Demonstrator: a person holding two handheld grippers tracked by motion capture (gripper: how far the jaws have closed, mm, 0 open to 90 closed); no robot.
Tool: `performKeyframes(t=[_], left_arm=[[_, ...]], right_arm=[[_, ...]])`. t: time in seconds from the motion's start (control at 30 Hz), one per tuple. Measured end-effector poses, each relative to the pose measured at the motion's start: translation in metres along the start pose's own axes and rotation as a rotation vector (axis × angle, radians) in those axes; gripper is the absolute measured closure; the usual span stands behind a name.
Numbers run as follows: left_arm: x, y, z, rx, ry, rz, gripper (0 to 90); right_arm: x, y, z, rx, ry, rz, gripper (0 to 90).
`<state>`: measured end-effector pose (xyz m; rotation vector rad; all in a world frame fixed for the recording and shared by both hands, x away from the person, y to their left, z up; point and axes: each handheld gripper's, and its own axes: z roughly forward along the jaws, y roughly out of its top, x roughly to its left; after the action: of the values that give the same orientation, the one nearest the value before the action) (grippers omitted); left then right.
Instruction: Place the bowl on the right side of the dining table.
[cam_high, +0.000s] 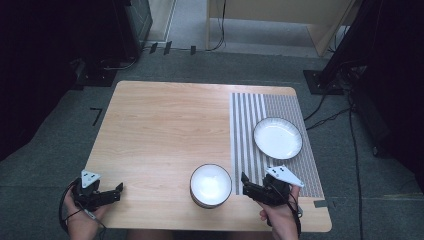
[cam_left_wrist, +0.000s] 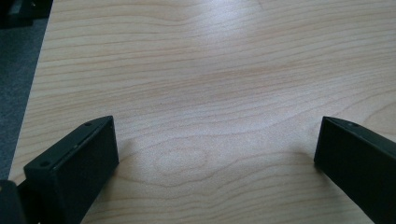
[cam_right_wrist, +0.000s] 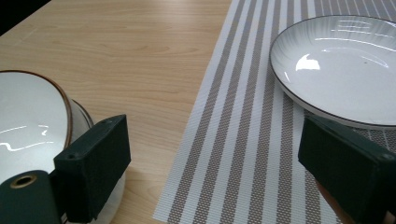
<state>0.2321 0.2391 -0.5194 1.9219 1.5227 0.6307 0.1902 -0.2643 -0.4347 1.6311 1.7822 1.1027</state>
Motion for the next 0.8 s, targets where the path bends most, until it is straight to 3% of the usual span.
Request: performKeyframes(t=[0.8], left_arm=[[-0.001, 0.000, 0.000, 0.001, -0.005, 0.007, 0.0]], right_arm=[[0.042, 0.004, 0.011, 0.013, 0.097, -0.042, 10.1]])
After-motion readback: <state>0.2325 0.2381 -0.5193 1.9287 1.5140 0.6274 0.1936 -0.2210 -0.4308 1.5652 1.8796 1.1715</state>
